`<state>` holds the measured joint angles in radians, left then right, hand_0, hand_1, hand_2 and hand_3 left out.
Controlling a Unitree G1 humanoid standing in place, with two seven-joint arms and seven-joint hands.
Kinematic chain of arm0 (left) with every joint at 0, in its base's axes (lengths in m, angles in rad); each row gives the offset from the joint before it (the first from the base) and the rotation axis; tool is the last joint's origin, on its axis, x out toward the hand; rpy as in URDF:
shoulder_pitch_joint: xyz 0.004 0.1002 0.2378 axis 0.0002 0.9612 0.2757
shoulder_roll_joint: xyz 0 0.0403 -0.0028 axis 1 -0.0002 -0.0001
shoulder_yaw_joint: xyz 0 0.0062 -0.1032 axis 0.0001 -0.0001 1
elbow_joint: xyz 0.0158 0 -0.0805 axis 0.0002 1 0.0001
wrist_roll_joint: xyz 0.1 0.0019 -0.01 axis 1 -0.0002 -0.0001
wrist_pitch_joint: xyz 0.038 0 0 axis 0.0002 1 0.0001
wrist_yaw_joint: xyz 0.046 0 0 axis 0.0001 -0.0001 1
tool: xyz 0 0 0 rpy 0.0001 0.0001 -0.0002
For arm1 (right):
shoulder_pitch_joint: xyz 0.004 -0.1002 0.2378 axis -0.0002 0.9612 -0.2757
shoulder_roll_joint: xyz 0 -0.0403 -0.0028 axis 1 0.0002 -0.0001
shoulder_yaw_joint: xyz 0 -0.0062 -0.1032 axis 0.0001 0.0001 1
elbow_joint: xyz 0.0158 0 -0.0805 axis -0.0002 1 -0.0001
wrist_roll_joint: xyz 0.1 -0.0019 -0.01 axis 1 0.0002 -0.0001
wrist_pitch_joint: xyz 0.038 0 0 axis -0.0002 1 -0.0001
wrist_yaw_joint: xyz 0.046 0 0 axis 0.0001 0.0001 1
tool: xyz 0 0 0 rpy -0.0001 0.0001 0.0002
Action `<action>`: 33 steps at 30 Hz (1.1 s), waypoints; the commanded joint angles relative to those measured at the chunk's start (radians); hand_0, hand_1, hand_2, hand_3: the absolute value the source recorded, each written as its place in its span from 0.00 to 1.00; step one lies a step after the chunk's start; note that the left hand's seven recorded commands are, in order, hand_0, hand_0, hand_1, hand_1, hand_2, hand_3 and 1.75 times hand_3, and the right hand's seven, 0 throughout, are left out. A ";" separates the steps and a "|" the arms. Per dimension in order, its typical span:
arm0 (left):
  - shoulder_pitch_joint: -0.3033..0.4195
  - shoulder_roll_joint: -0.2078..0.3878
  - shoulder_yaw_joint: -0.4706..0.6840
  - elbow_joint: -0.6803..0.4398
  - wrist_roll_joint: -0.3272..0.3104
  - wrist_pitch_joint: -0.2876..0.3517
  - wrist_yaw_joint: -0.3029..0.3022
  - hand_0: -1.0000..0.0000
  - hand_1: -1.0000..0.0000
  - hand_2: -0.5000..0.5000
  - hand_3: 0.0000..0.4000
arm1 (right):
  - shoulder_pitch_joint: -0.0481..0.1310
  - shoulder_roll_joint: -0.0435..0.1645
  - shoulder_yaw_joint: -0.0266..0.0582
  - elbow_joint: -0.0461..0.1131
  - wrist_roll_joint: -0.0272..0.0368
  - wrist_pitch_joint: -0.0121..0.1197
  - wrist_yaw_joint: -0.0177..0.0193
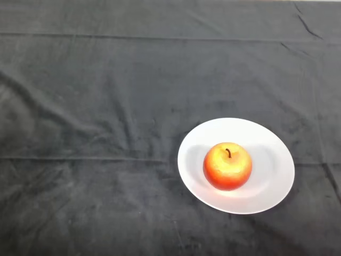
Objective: Move the apple to the plate
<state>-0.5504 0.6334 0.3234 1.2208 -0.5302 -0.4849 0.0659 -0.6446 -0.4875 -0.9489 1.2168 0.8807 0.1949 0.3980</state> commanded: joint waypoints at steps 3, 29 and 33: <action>0.026 0.058 0.046 0.027 -0.025 0.024 0.018 1.00 1.00 0.50 0.00 | -0.015 -0.019 -0.0034 -0.002 0.0181 -0.008 0.0011; 0.021 0.034 0.138 -0.005 -0.033 0.063 0.006 1.00 1.00 0.50 0.00 | -0.015 -0.019 -0.0035 -0.001 0.0181 -0.008 0.0014; 0.022 0.035 0.145 -0.008 -0.028 0.066 0.003 1.00 1.00 0.50 0.00 | -0.015 -0.019 -0.0035 -0.001 0.0181 -0.008 0.0014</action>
<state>-0.5373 0.6333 0.4511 1.2207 -0.5674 -0.4305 0.0801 -0.6446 -0.4875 -0.9491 1.2168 0.8807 0.1949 0.3980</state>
